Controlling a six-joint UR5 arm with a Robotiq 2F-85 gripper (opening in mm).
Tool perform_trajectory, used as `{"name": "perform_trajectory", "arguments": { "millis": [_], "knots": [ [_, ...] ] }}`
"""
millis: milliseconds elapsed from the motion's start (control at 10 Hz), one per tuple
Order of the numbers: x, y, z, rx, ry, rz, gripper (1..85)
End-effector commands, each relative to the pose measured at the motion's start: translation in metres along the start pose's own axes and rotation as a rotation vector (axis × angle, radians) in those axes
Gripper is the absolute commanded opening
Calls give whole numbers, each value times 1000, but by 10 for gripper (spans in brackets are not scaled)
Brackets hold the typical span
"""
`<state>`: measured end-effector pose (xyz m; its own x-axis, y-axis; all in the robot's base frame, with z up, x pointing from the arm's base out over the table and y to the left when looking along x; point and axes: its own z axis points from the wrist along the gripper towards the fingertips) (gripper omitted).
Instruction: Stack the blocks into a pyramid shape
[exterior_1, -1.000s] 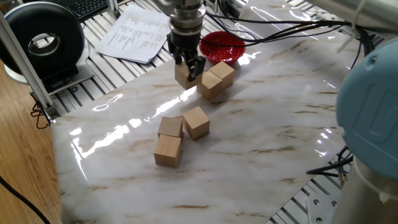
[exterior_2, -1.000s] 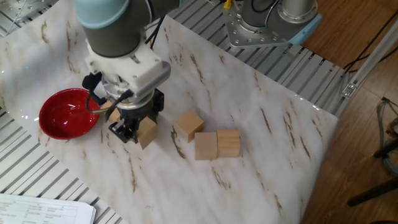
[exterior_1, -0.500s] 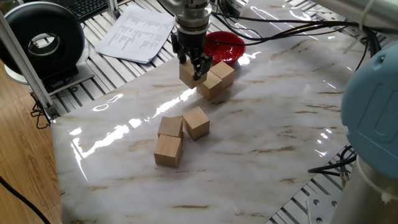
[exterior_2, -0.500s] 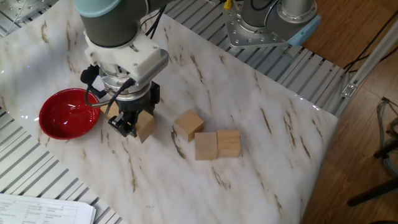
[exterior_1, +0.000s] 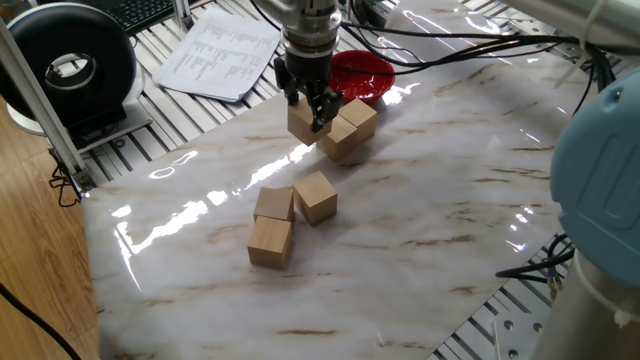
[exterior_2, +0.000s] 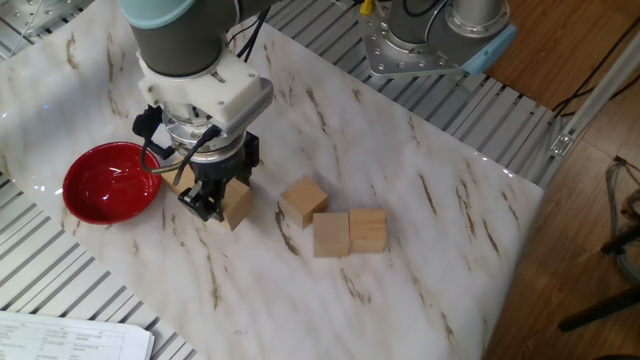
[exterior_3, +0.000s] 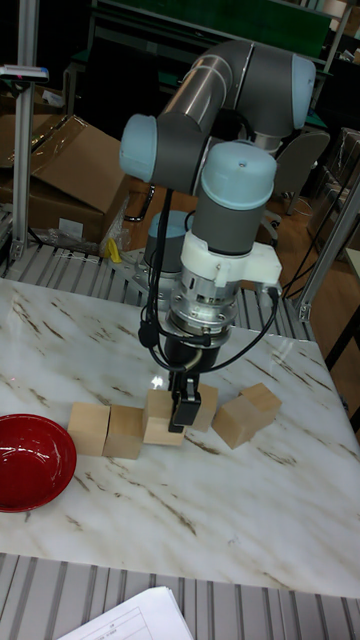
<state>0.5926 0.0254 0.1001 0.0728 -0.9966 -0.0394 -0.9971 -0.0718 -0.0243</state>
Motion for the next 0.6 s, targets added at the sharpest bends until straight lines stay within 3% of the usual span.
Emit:
{"name": "perform_trajectory", "arguments": {
  "millis": [0, 500],
  "knots": [
    [-3, 0, 2, -2, -18, -10, 10],
    [-8, 0, 11, -3, -20, 8, 10]
  ]
}}
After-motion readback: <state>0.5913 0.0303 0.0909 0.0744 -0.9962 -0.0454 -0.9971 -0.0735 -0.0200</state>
